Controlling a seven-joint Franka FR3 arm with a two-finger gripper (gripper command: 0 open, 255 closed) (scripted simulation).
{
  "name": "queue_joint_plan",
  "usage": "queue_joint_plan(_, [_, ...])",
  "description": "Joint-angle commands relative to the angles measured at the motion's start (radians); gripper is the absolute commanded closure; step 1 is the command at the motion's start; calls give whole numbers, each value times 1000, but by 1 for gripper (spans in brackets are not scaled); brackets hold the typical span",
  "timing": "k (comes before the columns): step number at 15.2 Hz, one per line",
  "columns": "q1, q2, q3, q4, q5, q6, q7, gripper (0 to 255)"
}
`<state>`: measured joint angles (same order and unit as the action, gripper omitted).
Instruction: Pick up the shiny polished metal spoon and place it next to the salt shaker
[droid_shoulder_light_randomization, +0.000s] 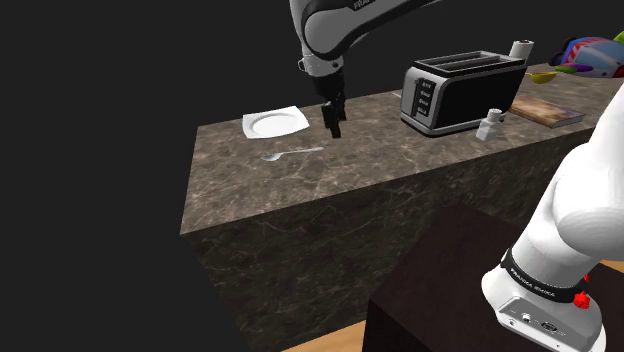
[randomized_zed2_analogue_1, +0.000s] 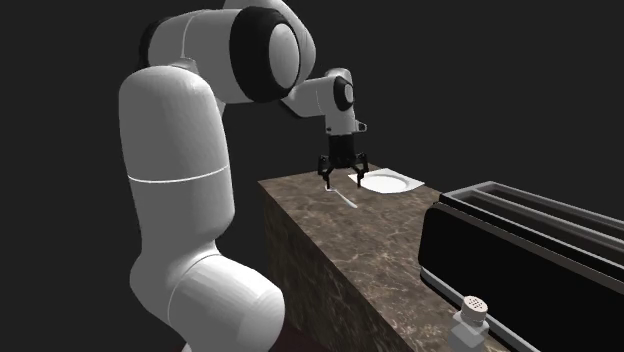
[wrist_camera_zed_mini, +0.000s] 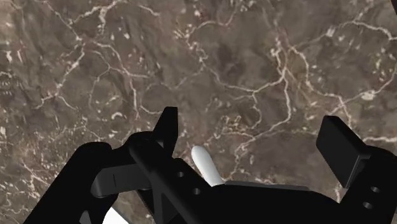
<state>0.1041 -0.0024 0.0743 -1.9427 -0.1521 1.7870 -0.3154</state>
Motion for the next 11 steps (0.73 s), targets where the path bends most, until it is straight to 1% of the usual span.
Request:
queue_joint_plan(1, [11, 83, 11, 76, -22, 10, -34, 0])
queue_joint_plan(6, [43, 266, 37, 269, -80, 8, -117, 0])
queue_joint_plan(10, [78, 413, 56, 440, -129, -9, -184, 0])
queue_joint_plan(11, [81, 425, 57, 453, -133, -11, -189, 0])
